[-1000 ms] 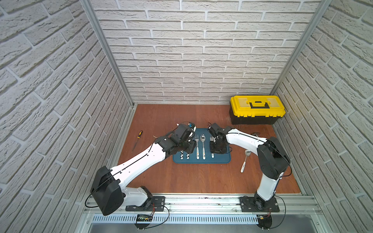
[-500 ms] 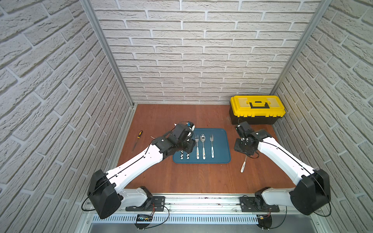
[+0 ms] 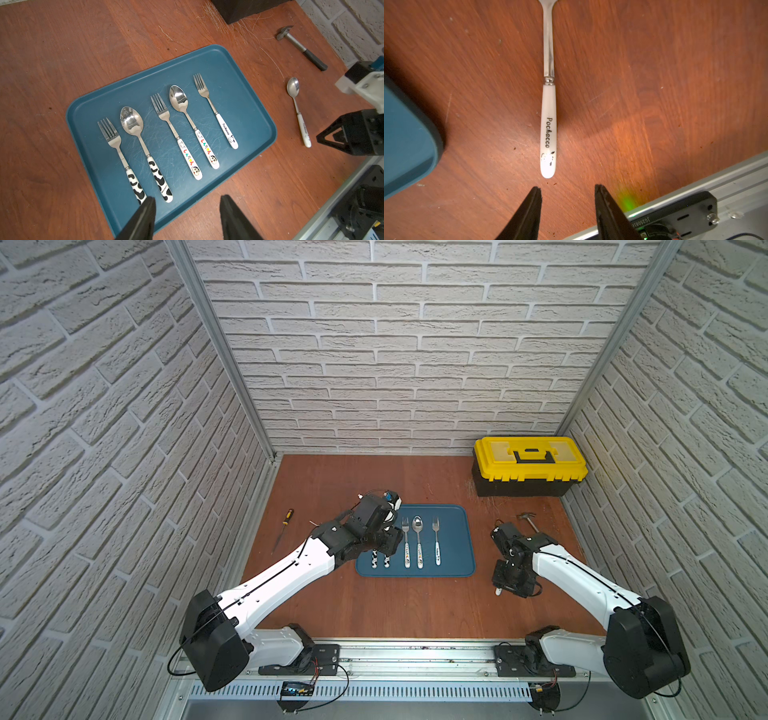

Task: Set the spoon and fork side by side
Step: Pick up the spoon from the center of the board.

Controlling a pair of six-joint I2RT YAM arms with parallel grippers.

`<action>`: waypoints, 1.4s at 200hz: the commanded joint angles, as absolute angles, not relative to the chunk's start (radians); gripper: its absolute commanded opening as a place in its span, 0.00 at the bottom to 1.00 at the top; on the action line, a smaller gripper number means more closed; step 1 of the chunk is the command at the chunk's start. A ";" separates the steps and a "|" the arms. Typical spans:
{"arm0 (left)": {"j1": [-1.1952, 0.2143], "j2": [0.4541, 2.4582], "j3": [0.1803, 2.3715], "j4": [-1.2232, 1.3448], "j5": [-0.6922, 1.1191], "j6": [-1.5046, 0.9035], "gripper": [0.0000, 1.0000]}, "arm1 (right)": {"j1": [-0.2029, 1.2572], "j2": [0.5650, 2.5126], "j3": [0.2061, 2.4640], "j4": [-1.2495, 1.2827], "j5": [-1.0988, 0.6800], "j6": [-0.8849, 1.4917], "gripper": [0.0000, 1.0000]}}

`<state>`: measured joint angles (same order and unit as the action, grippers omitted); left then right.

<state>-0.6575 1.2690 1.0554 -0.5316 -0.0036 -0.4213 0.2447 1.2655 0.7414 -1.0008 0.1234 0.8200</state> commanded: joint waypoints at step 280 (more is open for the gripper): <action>-0.628 1.297 1.045 -0.544 -0.018 -0.473 0.54 | 0.290 1.324 0.830 -0.853 0.090 0.744 0.13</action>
<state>-0.6445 1.2968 1.0508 -0.5362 -0.0059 -0.4583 0.2443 1.3098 0.7795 -0.8326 0.0582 0.7658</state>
